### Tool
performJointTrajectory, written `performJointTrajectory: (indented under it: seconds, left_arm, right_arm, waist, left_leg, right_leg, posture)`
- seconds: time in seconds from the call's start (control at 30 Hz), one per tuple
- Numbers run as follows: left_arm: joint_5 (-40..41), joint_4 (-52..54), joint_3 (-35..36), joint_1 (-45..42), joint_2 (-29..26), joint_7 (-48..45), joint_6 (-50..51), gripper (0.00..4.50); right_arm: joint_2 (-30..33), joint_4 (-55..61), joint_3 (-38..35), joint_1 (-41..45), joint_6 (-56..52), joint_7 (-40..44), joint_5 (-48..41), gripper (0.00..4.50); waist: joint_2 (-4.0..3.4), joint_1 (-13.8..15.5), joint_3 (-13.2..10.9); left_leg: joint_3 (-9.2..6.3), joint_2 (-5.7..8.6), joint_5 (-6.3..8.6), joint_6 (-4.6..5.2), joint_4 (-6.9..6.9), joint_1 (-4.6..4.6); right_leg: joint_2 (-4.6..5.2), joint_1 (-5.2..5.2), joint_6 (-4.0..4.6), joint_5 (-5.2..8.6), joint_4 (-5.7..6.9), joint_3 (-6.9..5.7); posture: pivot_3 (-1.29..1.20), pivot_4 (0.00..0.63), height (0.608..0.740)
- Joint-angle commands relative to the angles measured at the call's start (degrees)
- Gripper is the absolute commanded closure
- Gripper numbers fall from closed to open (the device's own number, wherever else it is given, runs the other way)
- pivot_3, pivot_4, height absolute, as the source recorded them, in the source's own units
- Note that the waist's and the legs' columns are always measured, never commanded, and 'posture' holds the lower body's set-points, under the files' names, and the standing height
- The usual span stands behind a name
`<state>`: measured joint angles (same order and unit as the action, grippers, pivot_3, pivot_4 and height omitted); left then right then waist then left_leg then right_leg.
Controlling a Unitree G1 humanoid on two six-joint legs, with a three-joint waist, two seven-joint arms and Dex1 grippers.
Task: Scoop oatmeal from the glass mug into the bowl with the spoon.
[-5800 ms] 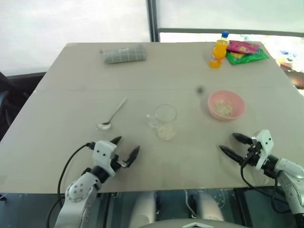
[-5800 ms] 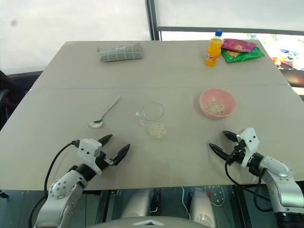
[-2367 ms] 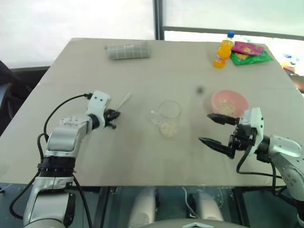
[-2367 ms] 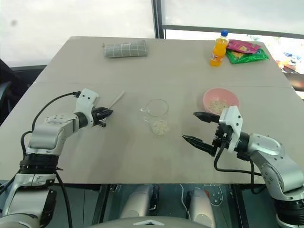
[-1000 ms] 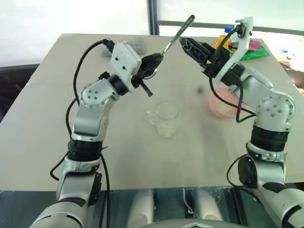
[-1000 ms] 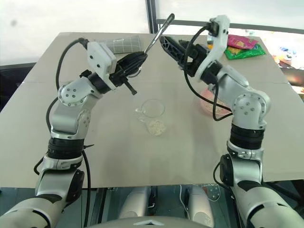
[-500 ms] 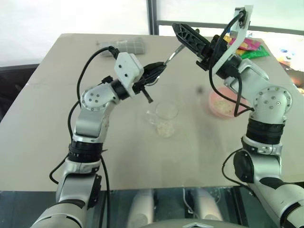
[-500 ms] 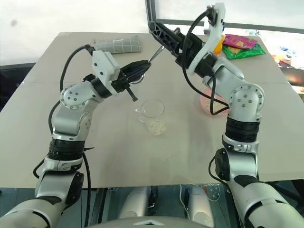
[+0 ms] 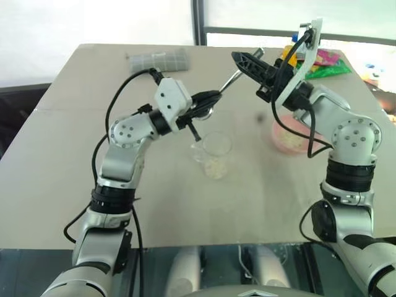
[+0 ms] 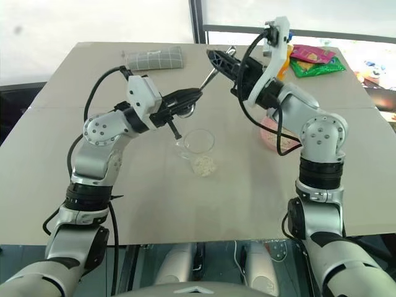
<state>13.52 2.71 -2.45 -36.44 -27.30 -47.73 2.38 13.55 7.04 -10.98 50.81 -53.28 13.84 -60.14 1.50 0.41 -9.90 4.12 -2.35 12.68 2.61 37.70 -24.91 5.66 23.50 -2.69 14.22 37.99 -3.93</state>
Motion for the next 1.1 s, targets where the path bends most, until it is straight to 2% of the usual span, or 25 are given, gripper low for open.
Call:
performJointTrajectory:
  seconds: [0.03, 0.17, 0.2, 0.23, 0.4, 0.43, 0.5, 0.7, 0.83, 0.93, 1.1]
  left_arm:
    - [0.66, 1.64, 1.34, 0.82, -1.54, 0.51, 2.96, 4.50]
    - [0.27, 3.48, 0.94, 1.22, -3.07, 0.83, 7.42, 4.50]
    - [0.55, 3.78, 1.27, 1.10, -2.98, 1.43, 8.13, 3.83]
    - [0.80, 3.98, 1.71, 0.94, -2.79, 2.20, 8.58, 3.54]
    - [4.18, 5.96, 5.26, 2.39, -3.72, 2.59, 10.58, 1.12]
    - [5.33, 6.52, 6.31, 3.16, -4.07, 2.51, 11.45, 0.69]
    - [8.29, 8.01, 8.56, 4.95, -4.73, 2.48, 14.32, 0.11]
    - [13.45, 14.13, 13.82, 13.30, -6.20, 4.54, 20.34, 0.11]
    - [19.10, 21.10, 18.16, 23.88, -8.68, 3.19, 25.21, 0.11]
    - [20.02, 24.41, 17.96, 30.20, -9.83, 1.95, 25.64, 0.11]
    - [17.02, 24.58, 15.95, 34.20, -9.18, 2.71, 22.61, 0.11]
  right_arm:
    - [1.16, 2.93, -0.75, 0.17, 0.23, 1.46, -1.04, 4.42]
    - [0.63, 2.44, -0.73, 0.55, 0.32, 0.55, -1.16, 4.42]
    - [0.35, 2.20, -0.77, 0.85, 0.47, 0.11, -1.15, 4.50]
    - [0.06, 2.04, -0.87, 1.14, 0.63, -0.34, -1.22, 4.50]
    - [-0.75, 0.48, -2.72, 2.27, 2.15, -2.38, -1.00, 4.50]
    - [-0.70, 0.06, -3.24, 2.39, 2.60, -2.89, -0.66, 4.50]
    - [-0.50, -0.98, -4.46, 2.63, 3.52, -3.97, -0.06, 4.50]
    - [0.56, -5.02, -8.49, 3.75, 6.85, -6.81, 1.42, 4.50]
    - [1.89, -8.21, -10.99, 5.13, 9.40, -8.12, 2.80, 4.50]
    - [2.76, -10.39, -12.14, 5.56, 10.80, -8.47, 4.04, 4.50]
    - [3.75, -13.44, -13.41, 6.37, 12.37, -8.48, 5.58, 4.50]
  waist:
    - [0.00, -0.03, 0.00]
    - [-0.01, -0.09, 0.00]
    - [-0.01, -0.14, 0.00]
    - [-0.01, -0.20, -0.01]
    - [-0.02, -0.52, -0.01]
    - [-0.02, -0.64, -0.01]
    - [-0.02, -0.84, -0.01]
    - [-0.04, -1.16, -0.03]
    - [-0.13, -1.33, -0.08]
    - [-0.16, -1.30, -0.10]
    - [-0.20, -1.10, -0.11]
  left_leg:
    - [0.00, 0.00, 0.00, 0.00, 0.00, 0.00]
    - [-0.01, -0.01, 0.00, 0.00, 0.00, -0.01]
    - [-0.01, -0.01, 0.00, 0.00, 0.00, 0.00]
    - [-0.01, -0.01, 0.00, 0.00, 0.00, 0.01]
    - [-0.03, -0.02, 0.00, 0.00, 0.00, 0.00]
    - [-0.04, -0.02, 0.00, 0.00, 0.00, 0.00]
    - [-0.05, -0.03, 0.00, -0.01, 0.00, 0.00]
    - [-0.08, -0.07, -0.01, -0.01, 0.00, 0.01]
    - [-0.07, -0.22, 0.00, -0.02, -0.05, 0.06]
    - [-0.05, -0.25, 0.00, -0.02, -0.08, 0.05]
    - [0.00, -0.25, 0.00, -0.01, -0.09, 0.06]
  right_leg:
    - [0.00, 0.00, 0.00, 0.00, 0.00, 0.00]
    - [0.00, 0.00, 0.00, 0.00, 0.00, 0.00]
    - [0.00, 0.01, 0.00, 0.00, 0.00, 0.00]
    - [0.00, 0.00, 0.00, 0.00, 0.01, 0.01]
    - [-0.01, 0.01, 0.00, 0.00, 0.02, 0.01]
    - [-0.01, 0.02, 0.00, 0.00, 0.02, 0.01]
    - [0.00, 0.02, 0.00, 0.00, 0.01, 0.04]
    - [0.01, 0.04, 0.00, 0.00, 0.02, 0.09]
    - [0.01, 0.09, 0.00, 0.00, 0.03, 0.21]
    - [0.01, 0.12, 0.00, 0.00, 0.01, 0.21]
    - [-0.01, 0.11, 0.01, 0.00, 0.02, 0.18]
  posture:
    - [0.00, 0.150, 0.718]
    - [0.00, 0.150, 0.718]
    - [0.00, 0.150, 0.718]
    - [0.00, 0.150, 0.718]
    - [0.00, 0.150, 0.718]
    - [0.00, 0.150, 0.718]
    - [0.00, 0.150, 0.718]
    - [0.00, 0.150, 0.718]
    - [0.00, 0.150, 0.718]
    - [0.00, 0.150, 0.718]
    - [0.00, 0.150, 0.718]
